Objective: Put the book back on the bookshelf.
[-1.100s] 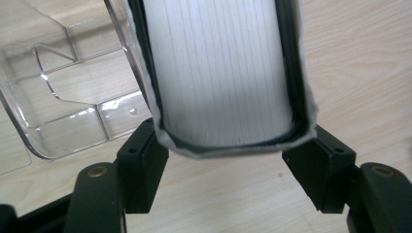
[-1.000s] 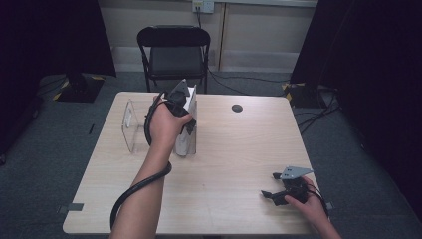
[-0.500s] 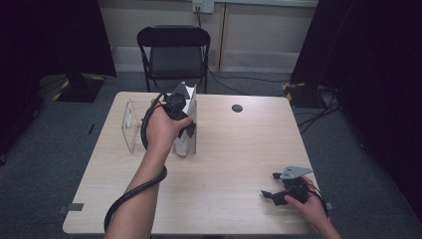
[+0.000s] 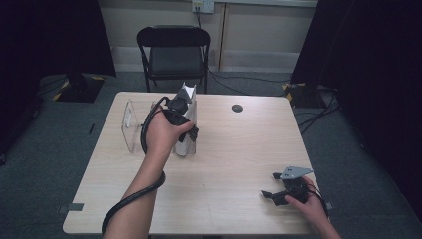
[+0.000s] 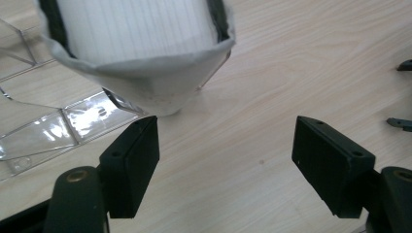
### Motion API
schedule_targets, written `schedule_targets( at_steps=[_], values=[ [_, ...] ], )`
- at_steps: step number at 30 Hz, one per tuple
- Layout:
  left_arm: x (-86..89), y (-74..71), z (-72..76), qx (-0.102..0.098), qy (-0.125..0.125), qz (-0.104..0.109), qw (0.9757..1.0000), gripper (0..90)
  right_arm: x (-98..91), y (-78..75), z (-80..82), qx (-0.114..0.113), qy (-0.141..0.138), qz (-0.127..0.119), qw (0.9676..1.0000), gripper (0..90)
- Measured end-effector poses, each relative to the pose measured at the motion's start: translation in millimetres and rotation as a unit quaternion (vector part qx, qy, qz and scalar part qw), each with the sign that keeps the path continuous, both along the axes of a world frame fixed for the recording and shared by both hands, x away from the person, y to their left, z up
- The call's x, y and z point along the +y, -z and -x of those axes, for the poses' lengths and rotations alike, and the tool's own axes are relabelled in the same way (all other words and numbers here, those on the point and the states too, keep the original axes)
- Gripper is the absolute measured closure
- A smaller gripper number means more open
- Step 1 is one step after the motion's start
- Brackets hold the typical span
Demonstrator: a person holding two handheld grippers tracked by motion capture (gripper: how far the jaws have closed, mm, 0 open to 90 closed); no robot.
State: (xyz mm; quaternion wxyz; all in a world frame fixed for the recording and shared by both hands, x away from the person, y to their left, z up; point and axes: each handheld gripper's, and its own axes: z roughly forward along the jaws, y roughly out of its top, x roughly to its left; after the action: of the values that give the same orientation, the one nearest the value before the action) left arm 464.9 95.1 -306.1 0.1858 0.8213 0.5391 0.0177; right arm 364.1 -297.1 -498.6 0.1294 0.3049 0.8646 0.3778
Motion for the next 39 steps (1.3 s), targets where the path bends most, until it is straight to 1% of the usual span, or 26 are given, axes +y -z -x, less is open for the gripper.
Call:
schedule_targets(
  at_steps=[2,4,8,9,13,14,15,16,20,22,23,24,25,29,31,33,34,36,38,39],
  values=[
    [-0.2,0.2,0.8,-0.002,-0.003,0.002,1.0000,25.2,0.0,0.0,0.0,0.000,0.000,0.000,1.0000,14.1],
    [1.0,0.5,0.9,-0.002,0.002,0.002,1.0000,25.0,0.0,0.0,0.0,0.000,0.000,0.000,1.0000,14.1],
    [1.8,2.4,2.3,-0.005,0.001,0.006,1.0000,22.9,0.0,0.0,0.0,0.000,0.000,0.000,1.0000,14.0],
    [2.3,3.0,2.4,-0.007,0.004,0.006,1.0000,22.3,0.0,0.0,0.0,0.000,0.000,0.000,1.0000,14.1],
    [1.3,6.2,4.3,-0.006,0.003,0.009,0.9999,21.9,0.0,0.0,0.0,0.000,0.000,0.000,1.0000,14.1],
    [1.3,6.8,4.4,-0.006,0.009,0.011,0.9999,21.7,0.0,0.0,0.0,0.000,0.000,0.000,1.0000,14.0],
    [0.2,7.4,5.3,-0.004,0.004,0.013,0.9999,21.6,0.0,0.0,0.0,0.000,0.000,0.000,1.0000,14.0],
    [-0.2,7.8,5.4,-0.006,0.010,0.012,0.9999,21.2,0.0,0.0,0.0,0.000,0.000,0.000,1.0000,14.0],
    [-3.3,9.7,6.9,-0.006,0.015,0.015,0.9998,21.0,0.0,0.1,0.0,0.000,0.000,0.000,1.0000,14.0],
    [-5.2,10.4,7.6,-0.008,0.018,0.013,0.9997,21.0,0.0,0.1,-0.1,-0.001,0.000,0.000,1.0000,14.1],
    [-5.6,10.9,7.7,-0.009,0.023,0.014,0.9996,21.0,0.0,0.0,0.0,0.000,0.000,0.000,1.0000,14.0],
    [-7.0,11.4,8.5,-0.008,0.019,0.015,0.9997,21.0,0.0,0.0,0.0,0.000,0.000,0.000,1.0000,14.0],
    [-7.6,11.8,8.6,-0.007,0.025,0.016,0.9995,21.0,0.0,0.0,0.0,0.000,0.000,0.000,1.0000,14.0],
    [-10.5,13.2,10.3,-0.006,0.028,0.022,0.9993,21.0,0.0,0.1,0.0,0.000,0.000,0.000,1.0000,14.0],
    [-11.5,14.6,10.7,-0.006,0.033,0.022,0.9992,21.1,0.0,0.1,0.0,0.000,0.000,0.000,1.0000,14.0],
    [-12.5,15.9,11.2,-0.006,0.034,0.022,0.9992,21.1,0.0,0.1,0.0,0.000,0.000,0.000,1.0000,14.1],
    [-13.4,16.6,12.0,-0.007,0.029,0.024,0.9993,21.3,0.0,0.0,0.0,0.000,0.000,0.000,1.0000,14.0],
    [-14.0,17.3,12.4,-0.006,0.038,0.025,0.9989,21.4,0.0,0.1,0.0,0.000,0.000,0.000,1.0000,14.1],
    [-15.3,17.8,13.2,-0.005,0.042,0.027,0.9987,21.4,0.0,0.0,0.0,0.000,0.000,0.000,1.0000,14.1],
    [-16.7,18.7,14.1,-0.004,0.040,0.028,0.9988,21.4,0.0,0.0,0.0,0.000,0.000,0.000,1.0000,14.0]
  ],
)
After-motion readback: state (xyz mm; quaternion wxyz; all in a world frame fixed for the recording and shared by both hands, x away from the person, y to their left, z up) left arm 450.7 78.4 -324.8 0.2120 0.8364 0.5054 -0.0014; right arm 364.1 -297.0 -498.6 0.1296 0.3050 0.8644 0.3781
